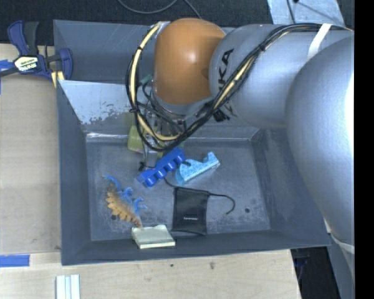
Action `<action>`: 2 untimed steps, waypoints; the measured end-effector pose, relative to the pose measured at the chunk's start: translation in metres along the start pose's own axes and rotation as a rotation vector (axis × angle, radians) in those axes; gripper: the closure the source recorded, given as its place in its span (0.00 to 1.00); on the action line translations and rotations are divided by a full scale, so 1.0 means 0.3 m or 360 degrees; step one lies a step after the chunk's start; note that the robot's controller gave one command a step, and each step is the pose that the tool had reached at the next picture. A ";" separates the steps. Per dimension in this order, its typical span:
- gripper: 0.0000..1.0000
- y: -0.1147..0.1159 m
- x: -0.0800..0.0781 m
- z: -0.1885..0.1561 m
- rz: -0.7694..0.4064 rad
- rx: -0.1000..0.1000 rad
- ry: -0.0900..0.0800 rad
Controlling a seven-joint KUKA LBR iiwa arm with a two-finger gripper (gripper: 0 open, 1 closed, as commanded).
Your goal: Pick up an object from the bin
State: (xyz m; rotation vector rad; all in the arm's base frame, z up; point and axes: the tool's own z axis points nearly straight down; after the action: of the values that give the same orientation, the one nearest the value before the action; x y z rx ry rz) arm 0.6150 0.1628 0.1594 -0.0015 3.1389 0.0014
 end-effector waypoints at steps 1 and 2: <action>0.00 -0.102 0.029 0.074 0.0085 0.0000 0.0001; 0.00 -0.144 0.037 0.107 0.0144 0.0001 -0.0004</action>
Offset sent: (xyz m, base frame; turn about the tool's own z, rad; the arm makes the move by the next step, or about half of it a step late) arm -0.0157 -0.0301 -0.0398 0.1096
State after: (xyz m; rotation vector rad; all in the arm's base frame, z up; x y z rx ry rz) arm 0.6039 0.1196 0.1271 0.1403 3.1330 0.0008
